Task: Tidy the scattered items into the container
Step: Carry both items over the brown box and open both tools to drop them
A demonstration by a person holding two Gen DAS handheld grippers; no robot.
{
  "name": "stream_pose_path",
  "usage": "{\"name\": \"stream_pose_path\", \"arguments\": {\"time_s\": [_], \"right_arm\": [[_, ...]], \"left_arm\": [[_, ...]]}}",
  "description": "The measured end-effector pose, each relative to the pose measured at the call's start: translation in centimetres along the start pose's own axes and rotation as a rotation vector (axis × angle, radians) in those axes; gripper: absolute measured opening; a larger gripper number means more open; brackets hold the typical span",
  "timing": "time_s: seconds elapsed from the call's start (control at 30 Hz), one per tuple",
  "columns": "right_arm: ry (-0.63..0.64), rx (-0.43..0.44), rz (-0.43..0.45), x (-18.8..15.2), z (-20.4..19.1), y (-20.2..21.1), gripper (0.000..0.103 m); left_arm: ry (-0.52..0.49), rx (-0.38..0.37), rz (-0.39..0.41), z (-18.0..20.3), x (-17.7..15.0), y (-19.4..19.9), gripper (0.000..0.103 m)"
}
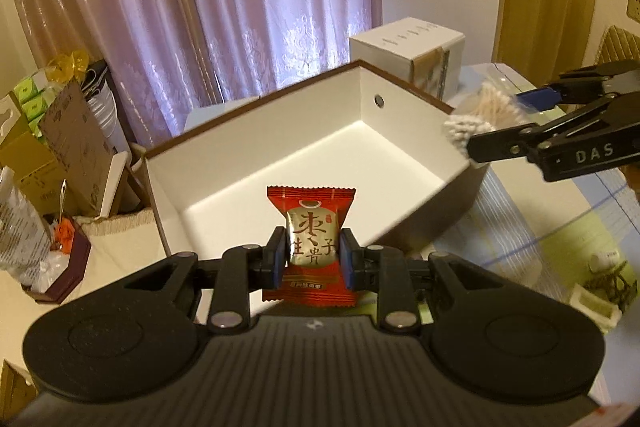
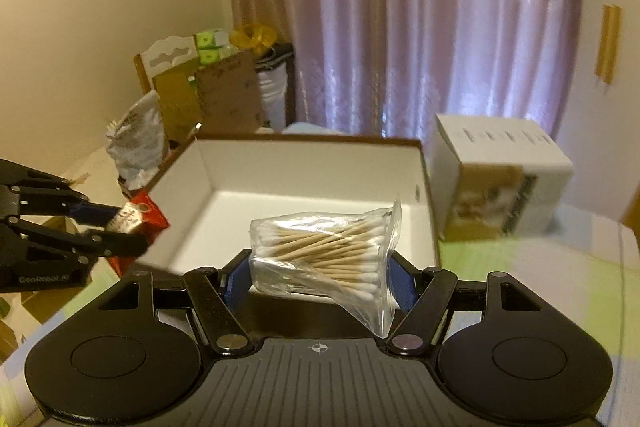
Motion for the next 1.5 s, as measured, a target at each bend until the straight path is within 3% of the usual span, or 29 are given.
{"name": "stream_pose_path", "arguments": {"time_s": [0.27, 0.53, 0.8, 1.1, 1.17, 1.4, 1.5], "right_arm": [[0.006, 0.070, -0.037, 1.5, 0.9, -5.0, 0.067], [-0.004, 0.145, -0.205, 2.0, 1.7, -11.6, 0.067], [0.008, 0.176, -0.437, 1.7, 2.3, -17.3, 0.067], [0.022, 0.172, -0.535, 1.3, 2.8, -18.9, 0.070], [0.031, 0.173, -0.532, 1.3, 2.6, -18.8, 0.087], [0.035, 0.181, -0.505, 1.2, 2.9, -17.2, 0.095], [0.036, 0.183, -0.494, 1.1, 2.9, -16.6, 0.098]], "left_arm": [[0.009, -0.015, -0.053, -1.1, 1.8, -4.4, 0.023], [0.050, -0.012, -0.206, -2.4, 1.8, -10.3, 0.023], [0.132, -0.077, -0.390, -3.9, 1.9, -15.3, 0.023], [0.116, -0.063, -0.443, -3.3, 1.3, -16.8, 0.023], [0.102, -0.054, -0.445, -3.0, 1.3, -16.8, 0.027], [0.104, -0.023, -0.438, -3.1, 1.1, -16.1, 0.055], [0.092, 0.000, -0.433, -3.0, 1.1, -15.8, 0.057]]}}
Point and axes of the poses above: each gripper's, at about its wrist camera, not at the fingertips, and y roughly against the way its jaws point, z to its right, x to its top, the point moved 1 cm from there along -y, roughly the way its jaws point, and after that the axes turned 12 degrees about y, right-handed, at the moved point
